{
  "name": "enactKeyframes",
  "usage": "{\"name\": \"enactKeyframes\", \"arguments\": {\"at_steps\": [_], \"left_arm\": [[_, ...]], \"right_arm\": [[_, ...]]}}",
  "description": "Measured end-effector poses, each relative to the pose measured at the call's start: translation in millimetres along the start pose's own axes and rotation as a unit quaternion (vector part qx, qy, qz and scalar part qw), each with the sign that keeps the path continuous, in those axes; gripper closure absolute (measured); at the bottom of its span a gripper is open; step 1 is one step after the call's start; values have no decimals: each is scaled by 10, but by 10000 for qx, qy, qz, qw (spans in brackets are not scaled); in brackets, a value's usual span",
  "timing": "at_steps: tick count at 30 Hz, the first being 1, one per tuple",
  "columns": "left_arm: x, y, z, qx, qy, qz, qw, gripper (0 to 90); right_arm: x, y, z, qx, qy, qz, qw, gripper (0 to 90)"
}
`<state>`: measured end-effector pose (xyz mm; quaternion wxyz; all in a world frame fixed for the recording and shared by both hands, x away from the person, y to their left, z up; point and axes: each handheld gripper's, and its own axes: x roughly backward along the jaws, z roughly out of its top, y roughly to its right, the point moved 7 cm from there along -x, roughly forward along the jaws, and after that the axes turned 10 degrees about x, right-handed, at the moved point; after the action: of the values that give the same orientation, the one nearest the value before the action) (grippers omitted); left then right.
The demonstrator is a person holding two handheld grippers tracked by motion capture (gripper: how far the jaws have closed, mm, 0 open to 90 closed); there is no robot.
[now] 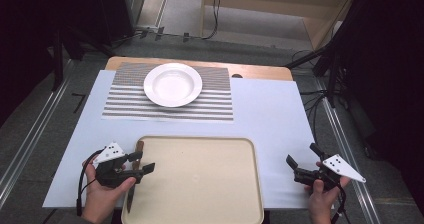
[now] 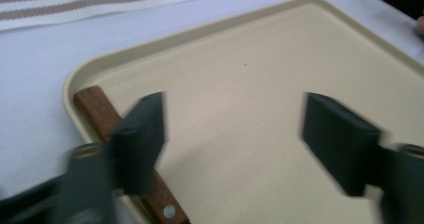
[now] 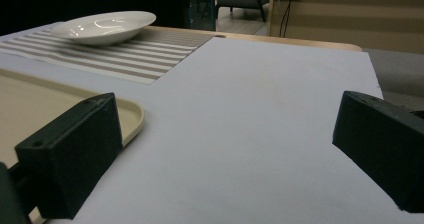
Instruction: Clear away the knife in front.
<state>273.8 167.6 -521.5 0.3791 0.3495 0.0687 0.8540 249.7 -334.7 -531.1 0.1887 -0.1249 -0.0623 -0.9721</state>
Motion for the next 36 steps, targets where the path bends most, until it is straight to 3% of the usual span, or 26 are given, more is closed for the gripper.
{"name": "enactKeyframes", "arguments": {"at_steps": [2,3,4,10,27,36], "left_arm": [[13,18,5,-59,40,-120,9999,39],[13,18,5,-59,40,-120,9999,0],[48,17,24,-52,179,-178,9997,0],[113,-8,60,-142,430,-111,9989,0],[284,-210,115,-113,701,161,9973,0],[448,-397,154,-13,907,384,9951,0]], "right_arm": [[0,0,-1,2,-6,-3,10000,0],[0,0,-1,2,-6,-3,10000,0],[0,0,0,0,-1,-2,10000,0],[1,0,0,-21,-6,-4,10000,0],[2,0,-1,-13,-6,3,10000,0],[2,0,-1,-12,-6,2,10000,0]]}}
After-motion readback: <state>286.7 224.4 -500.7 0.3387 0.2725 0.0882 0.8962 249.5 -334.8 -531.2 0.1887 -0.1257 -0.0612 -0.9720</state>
